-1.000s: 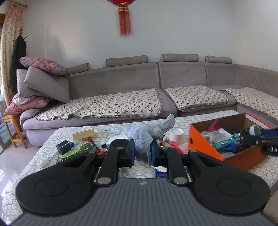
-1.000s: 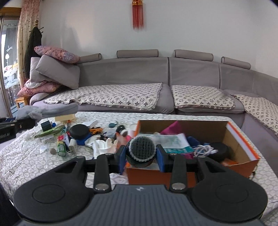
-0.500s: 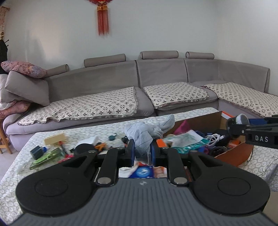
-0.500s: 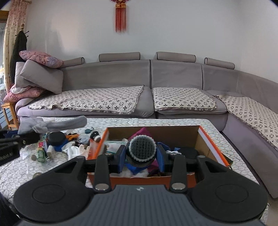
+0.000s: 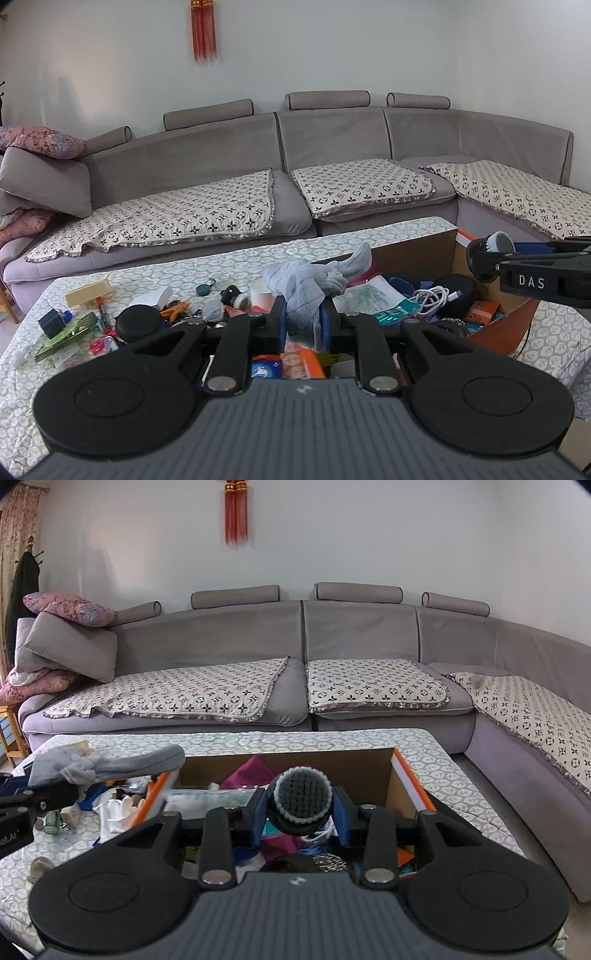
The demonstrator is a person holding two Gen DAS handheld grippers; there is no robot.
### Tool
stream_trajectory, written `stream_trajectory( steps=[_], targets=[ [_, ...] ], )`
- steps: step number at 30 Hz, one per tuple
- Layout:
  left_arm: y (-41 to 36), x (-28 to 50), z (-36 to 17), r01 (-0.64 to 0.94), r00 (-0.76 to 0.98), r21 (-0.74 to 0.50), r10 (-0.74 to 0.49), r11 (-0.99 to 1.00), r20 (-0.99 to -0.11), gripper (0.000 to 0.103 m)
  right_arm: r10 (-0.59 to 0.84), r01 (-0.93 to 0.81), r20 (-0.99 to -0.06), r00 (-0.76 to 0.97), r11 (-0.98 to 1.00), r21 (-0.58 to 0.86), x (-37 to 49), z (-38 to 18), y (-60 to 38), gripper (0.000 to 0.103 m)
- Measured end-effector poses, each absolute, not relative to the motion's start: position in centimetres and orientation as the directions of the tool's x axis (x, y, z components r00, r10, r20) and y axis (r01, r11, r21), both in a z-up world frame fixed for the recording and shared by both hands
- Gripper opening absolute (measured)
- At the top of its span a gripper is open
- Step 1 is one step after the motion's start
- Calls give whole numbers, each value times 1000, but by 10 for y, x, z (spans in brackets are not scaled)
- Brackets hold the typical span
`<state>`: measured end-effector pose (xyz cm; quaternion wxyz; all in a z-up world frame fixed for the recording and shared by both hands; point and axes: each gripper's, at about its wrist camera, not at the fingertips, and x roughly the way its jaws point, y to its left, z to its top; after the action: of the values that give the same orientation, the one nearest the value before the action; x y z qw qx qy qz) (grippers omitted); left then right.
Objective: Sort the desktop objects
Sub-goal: 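Carry the cloth and the brush over the cardboard box with both grippers, then open both grippers to drop the cloth and brush into the box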
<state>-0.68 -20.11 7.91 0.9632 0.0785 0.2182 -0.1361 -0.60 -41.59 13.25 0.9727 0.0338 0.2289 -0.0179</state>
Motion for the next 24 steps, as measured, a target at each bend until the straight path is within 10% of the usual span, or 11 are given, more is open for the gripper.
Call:
stream_trajectory(
  steps=[24],
  targets=[
    [-243,36,71,290,847,107,-203,951,-491,19,-20,89,-501,865,989,114,56,111,-455,35]
  ],
)
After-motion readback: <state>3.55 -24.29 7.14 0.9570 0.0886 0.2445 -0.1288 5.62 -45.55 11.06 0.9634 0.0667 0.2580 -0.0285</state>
